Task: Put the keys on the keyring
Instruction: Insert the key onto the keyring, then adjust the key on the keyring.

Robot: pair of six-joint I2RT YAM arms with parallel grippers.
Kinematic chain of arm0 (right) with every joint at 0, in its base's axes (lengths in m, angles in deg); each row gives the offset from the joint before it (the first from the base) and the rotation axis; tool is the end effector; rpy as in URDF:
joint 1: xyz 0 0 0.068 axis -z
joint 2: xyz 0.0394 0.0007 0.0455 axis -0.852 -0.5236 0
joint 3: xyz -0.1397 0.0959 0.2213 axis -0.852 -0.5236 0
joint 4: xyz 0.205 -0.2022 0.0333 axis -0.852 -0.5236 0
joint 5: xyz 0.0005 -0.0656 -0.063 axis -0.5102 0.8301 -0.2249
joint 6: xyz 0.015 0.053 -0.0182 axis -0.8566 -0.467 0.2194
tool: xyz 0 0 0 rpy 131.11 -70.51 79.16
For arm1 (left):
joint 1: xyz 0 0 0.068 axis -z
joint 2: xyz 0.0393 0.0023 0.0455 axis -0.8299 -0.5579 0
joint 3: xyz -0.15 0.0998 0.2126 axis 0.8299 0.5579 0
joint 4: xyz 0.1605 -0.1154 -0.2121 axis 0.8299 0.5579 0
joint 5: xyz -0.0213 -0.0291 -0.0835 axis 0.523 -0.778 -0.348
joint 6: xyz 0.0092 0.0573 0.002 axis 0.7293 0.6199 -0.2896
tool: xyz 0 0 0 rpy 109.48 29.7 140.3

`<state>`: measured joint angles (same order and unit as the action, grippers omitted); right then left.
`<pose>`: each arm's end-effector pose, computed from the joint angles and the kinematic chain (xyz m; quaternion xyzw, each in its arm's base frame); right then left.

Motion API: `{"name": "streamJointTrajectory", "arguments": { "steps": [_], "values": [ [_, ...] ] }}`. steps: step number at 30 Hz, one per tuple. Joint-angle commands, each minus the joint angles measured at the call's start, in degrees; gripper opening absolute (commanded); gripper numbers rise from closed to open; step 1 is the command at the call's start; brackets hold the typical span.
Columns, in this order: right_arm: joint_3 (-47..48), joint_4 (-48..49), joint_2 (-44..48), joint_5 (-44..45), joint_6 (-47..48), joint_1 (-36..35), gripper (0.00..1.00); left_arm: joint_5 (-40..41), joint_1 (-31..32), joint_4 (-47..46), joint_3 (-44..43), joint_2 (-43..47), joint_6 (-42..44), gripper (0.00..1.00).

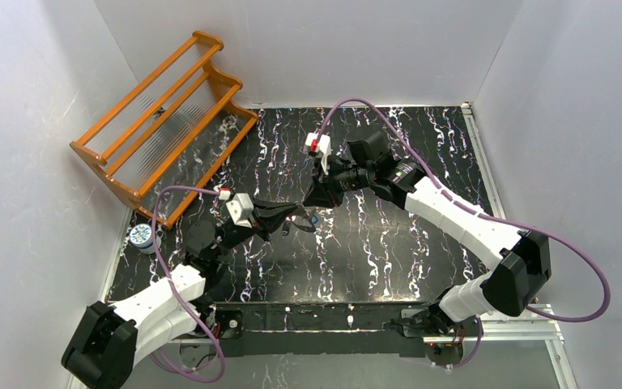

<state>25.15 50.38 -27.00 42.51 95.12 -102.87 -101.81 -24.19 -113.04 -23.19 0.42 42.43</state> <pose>0.2393 0.2677 0.3537 -0.4911 0.6748 0.3989 0.3800 0.1634 -0.1261 0.2536 0.3111 0.4595 -0.4207 0.7177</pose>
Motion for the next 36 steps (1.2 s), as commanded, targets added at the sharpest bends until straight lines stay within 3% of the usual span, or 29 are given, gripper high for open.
{"name": "streamJointTrajectory", "arguments": {
  "steps": [1,5,7,9,12,17,22,27,32,36],
  "values": [
    [-0.1,1.9,1.7,1.8,1.1,0.0,0.28,-0.5,0.2,-3.1,0.0,2.0,0.5,0.00],
    [-2.6,5.9,5.0,2.8,2.3,0.0,0.45,-0.5,0.2,-3.1,0.1,2.5,1.4,0.00],
    [-5.0,9.3,7.3,2.9,3.4,0.0,0.64,-0.6,0.2,-3.1,0.1,2.7,2.3,0.00],
    [-8.5,14.9,10.0,3.1,4.3,0.0,0.76,-1.1,0.2,-3.2,0.1,2.9,3.1,0.00],
    [-13.9,23.8,14.9,3.9,4.6,0.0,0.86,-2.2,0.2,-3.2,0.1,3.0,4.1,0.00],
    [-21.2,35.0,20.2,7.4,3.3,0.0,0.94,-3.6,0.2,-3.2,0.0,3.4,5.0,0.00],
    [-22.8,34.9,22.8,2.6,8.9,-0.1,0.93,-4.8,0.2,-3.1,0.1,4.0,5.4,0.00],
    [-22.4,34.7,21.2,-0.5,8.7,0.0,0.89,-6.5,0.2,-3.1,-0.2,4.3,5.7,0.00],
    [-21.9,36.6,18.9,-3.3,5.9,-0.1,0.60,-7.7,0.2,-3.1,-0.5,4.1,5.6,0.00],
    [-22.7,38.6,17.4,-4.7,4.5,0.0,0.54,-8.0,0.2,-3.1,-0.6,4.1,5.4,0.00]
  ]
}}
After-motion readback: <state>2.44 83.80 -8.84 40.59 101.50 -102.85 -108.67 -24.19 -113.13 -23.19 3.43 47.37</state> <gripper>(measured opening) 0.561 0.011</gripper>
